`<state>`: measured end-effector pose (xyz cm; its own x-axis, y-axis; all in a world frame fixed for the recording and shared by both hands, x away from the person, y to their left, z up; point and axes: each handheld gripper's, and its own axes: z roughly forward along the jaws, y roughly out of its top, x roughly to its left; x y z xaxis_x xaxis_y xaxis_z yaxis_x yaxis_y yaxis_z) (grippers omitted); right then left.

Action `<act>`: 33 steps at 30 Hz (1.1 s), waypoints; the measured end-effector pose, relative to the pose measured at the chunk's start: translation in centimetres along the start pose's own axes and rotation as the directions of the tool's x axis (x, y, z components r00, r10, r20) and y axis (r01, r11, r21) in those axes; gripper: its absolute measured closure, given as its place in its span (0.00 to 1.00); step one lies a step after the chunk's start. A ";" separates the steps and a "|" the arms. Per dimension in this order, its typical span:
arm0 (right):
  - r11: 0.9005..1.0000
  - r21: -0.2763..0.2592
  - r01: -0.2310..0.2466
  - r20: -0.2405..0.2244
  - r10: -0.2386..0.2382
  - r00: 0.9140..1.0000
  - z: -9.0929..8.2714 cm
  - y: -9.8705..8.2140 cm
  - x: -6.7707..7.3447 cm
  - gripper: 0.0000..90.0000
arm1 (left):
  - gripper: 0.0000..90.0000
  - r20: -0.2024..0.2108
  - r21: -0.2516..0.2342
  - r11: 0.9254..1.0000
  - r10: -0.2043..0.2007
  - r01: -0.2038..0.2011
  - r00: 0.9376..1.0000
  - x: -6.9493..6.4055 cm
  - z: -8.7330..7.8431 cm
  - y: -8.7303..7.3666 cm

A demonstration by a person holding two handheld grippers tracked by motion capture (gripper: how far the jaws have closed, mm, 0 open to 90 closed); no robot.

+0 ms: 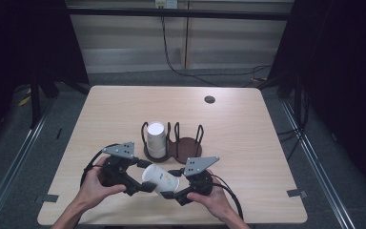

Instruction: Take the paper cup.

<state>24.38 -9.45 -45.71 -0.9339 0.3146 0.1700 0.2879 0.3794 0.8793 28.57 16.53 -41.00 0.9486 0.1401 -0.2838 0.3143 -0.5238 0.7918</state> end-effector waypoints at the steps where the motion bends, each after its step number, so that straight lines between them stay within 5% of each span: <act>1: 1.000 0.000 0.000 0.000 0.000 1.000 0.0 0.0 0.0 0.33 | 0.19 -0.001 -0.002 1.000 0.000 0.000 1.000 0.0 -0.1 0.0; 19: 0.999 0.015 -0.029 0.020 0.028 0.999 -1.4 0.2 -0.6 0.33 | 0.20 -0.070 0.015 1.000 -0.005 0.006 0.998 0.2 -0.5 -0.6; 24: 0.998 0.046 -0.034 0.037 0.032 0.999 -1.9 0.6 -0.8 0.33 | 0.20 -0.086 0.057 0.998 0.004 0.000 0.996 0.0 -0.1 -0.9; 33: 0.994 0.103 -0.034 0.035 0.030 0.999 -2.5 1.6 -1.2 0.33 | 0.20 -0.118 0.058 0.998 0.008 -0.001 0.993 -0.1 -0.4 -1.0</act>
<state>25.44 -11.34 -43.38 -0.9167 0.3562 0.1809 0.3396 0.4566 0.8223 28.16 17.41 -41.53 0.9489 0.2344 -0.2114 0.3104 -0.5721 0.7592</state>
